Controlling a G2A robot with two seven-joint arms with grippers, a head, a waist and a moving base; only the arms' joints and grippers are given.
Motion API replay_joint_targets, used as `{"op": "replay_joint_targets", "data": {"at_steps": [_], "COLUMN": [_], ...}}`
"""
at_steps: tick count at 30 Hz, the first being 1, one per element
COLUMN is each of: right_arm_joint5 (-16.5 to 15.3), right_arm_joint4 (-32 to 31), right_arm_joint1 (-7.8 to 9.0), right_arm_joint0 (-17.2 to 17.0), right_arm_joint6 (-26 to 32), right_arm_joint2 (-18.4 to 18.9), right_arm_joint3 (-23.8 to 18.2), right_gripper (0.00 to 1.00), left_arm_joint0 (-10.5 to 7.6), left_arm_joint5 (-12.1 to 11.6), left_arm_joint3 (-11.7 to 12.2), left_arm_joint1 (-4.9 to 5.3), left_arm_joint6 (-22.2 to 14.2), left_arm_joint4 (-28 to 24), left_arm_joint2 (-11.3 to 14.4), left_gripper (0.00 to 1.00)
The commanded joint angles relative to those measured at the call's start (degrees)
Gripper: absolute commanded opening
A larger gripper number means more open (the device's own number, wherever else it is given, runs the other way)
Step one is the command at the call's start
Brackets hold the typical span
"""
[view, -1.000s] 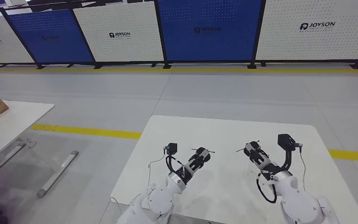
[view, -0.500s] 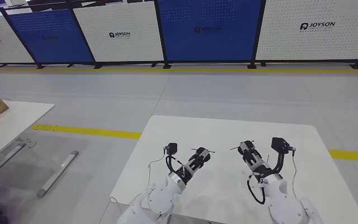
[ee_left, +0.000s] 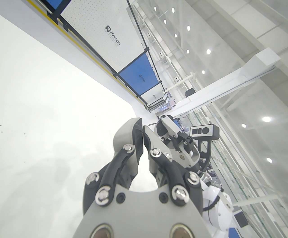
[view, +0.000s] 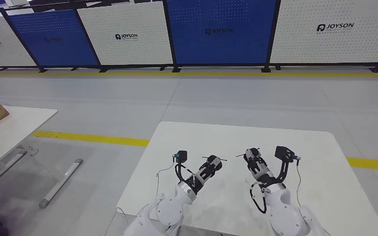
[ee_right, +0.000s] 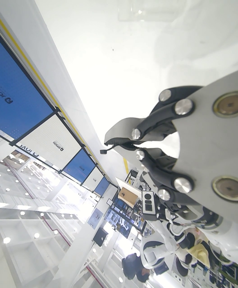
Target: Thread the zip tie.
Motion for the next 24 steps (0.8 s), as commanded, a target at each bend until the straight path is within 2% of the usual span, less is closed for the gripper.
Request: {"op": "replay_joint_targets", "data": {"at_steps": [1,9,18,24], "right_arm_joint5": [-0.4,-1.9,-1.9,-3.2], "right_arm_joint4": [0.2,-0.9,-0.7,0.5], "right_arm_joint1": [-0.02,-0.42,-0.51,-0.73], "right_arm_joint0": [-0.2,-0.1,-0.1,-0.7], "right_arm_joint6": [0.1,1.5,1.3,0.4], "right_arm_joint2": [0.0,-1.9,-2.0,-1.6], "right_arm_joint3": [0.1,0.6,0.6,1.1], "right_gripper": [0.00,0.00,0.00,0.00], "left_arm_joint0": [0.00,0.00,0.00,0.00], "left_arm_joint5": [0.0,0.0,0.0,0.0], "left_arm_joint3": [0.0,0.0,0.0,0.0], "left_arm_joint1": [0.00,0.00,0.00,0.00], "left_arm_joint6": [0.0,0.0,0.0,0.0], "left_arm_joint4": [0.0,0.0,0.0,0.0], "left_arm_joint2": [0.0,0.0,0.0,0.0], "left_gripper": [0.00,0.00,0.00,0.00]}}
